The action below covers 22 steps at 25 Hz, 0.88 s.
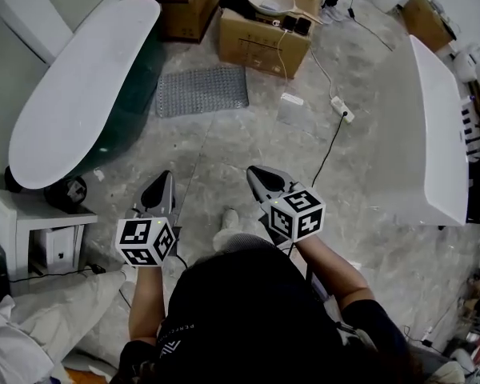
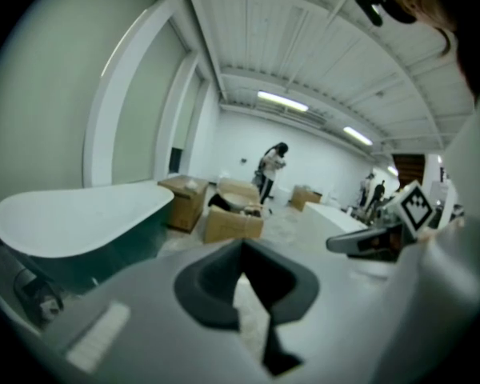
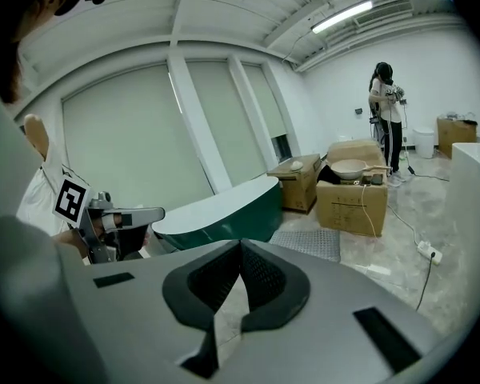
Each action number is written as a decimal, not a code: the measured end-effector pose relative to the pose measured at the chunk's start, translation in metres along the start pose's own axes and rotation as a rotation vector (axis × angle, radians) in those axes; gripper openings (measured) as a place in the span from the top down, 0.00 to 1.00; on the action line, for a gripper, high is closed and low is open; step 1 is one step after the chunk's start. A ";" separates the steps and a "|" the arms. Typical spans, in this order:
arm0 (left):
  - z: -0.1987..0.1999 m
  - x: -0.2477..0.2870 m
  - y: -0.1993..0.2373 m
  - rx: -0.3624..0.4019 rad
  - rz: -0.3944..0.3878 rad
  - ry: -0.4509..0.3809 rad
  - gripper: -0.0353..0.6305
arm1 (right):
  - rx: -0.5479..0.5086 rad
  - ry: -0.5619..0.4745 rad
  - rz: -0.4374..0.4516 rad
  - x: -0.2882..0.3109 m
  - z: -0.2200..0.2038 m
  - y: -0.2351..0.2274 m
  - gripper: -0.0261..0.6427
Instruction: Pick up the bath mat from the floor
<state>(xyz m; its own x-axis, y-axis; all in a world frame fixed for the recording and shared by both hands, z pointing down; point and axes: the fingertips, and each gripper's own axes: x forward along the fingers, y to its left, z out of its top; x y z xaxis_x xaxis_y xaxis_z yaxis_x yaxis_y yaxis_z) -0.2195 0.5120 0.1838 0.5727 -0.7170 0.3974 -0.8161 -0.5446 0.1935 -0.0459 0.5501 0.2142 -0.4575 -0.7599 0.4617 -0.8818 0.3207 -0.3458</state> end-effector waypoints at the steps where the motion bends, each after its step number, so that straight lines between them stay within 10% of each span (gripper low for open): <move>1: 0.003 0.008 0.004 0.003 0.004 0.002 0.94 | 0.002 0.006 0.003 0.008 0.004 -0.006 0.96; 22: 0.039 0.143 0.059 -0.009 0.028 0.050 0.94 | 0.059 0.022 -0.031 0.110 0.065 -0.090 0.96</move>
<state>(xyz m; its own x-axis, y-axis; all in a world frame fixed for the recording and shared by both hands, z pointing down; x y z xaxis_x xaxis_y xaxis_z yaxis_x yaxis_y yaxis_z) -0.1826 0.3607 0.2167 0.5452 -0.7090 0.4473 -0.8325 -0.5206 0.1895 -0.0097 0.4011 0.2432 -0.4330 -0.7560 0.4909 -0.8876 0.2626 -0.3784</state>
